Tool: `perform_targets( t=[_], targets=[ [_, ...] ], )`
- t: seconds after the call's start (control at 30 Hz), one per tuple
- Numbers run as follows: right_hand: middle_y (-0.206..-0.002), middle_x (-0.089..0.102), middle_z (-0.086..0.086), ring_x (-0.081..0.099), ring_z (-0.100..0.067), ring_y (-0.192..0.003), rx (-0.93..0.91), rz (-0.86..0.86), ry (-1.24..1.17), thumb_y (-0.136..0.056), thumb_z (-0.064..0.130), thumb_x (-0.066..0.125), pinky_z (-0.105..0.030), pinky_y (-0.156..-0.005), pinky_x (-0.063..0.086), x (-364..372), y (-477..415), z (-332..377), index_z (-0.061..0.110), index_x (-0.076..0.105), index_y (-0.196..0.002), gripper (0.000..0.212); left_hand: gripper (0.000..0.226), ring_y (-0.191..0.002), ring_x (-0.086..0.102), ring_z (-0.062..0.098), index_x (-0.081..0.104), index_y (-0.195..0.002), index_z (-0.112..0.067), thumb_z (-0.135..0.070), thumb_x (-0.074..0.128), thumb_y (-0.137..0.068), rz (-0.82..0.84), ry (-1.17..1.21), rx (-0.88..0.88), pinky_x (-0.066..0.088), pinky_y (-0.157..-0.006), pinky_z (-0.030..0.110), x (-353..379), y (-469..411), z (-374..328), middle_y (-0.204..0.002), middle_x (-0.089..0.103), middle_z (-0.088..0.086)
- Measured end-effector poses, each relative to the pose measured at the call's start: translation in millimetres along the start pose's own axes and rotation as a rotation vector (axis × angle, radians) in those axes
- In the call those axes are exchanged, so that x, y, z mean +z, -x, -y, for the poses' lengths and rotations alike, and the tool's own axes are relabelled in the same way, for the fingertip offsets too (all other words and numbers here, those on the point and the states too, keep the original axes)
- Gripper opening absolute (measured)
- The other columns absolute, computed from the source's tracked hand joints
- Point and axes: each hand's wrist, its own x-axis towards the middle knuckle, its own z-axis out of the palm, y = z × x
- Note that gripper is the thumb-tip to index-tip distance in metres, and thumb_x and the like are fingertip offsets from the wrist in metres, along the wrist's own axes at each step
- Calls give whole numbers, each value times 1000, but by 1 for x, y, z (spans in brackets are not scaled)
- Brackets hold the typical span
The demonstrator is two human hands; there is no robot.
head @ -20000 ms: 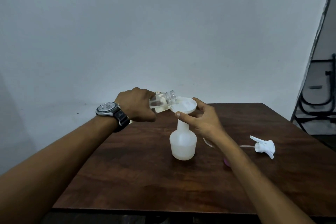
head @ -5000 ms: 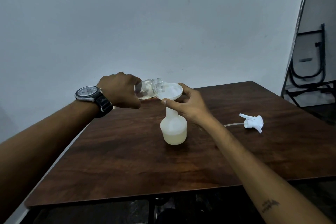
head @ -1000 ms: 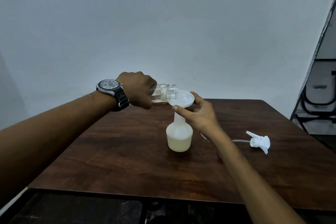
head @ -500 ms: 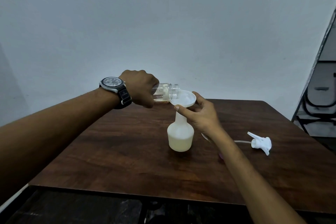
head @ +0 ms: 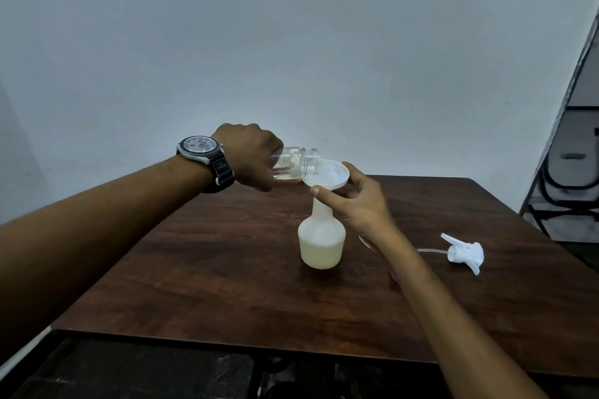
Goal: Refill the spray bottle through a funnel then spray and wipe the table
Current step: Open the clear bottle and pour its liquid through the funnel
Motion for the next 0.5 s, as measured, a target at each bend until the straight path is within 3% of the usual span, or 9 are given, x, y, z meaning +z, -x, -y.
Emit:
perform_targets(
  t=[0.1, 0.33, 0.5],
  targets=[
    [-113, 80, 4, 76, -19, -110, 4, -5, -3, -65, 45, 94, -60, -97, 60, 0, -1, -2, 31, 72, -116, 57, 29, -75, 63, 20, 62, -91, -26, -35, 71, -66, -4, -4, -2, 35, -56, 23, 1, 0, 0, -79, 62, -6],
    [-110, 80, 5, 76, -17, -106, -11, 6, -4, -67, 43, 93, -52, -97, 61, -1, -1, -3, 32, 73, -111, 50, 27, -74, 62, 19, 62, -91, -26, -34, 71, -67, 7, 4, -4, 35, -57, 24, 0, 0, 1, -79, 61, -6],
    [-113, 79, 5, 74, -19, -112, -10, 2, -2, -68, 44, 94, -59, -98, 60, -1, -2, -4, 31, 72, -115, 54, 27, -75, 63, 19, 62, -90, -26, -35, 70, -66, 10, 8, 2, 36, -57, 24, 0, -1, 1, -80, 64, -6]
  ],
)
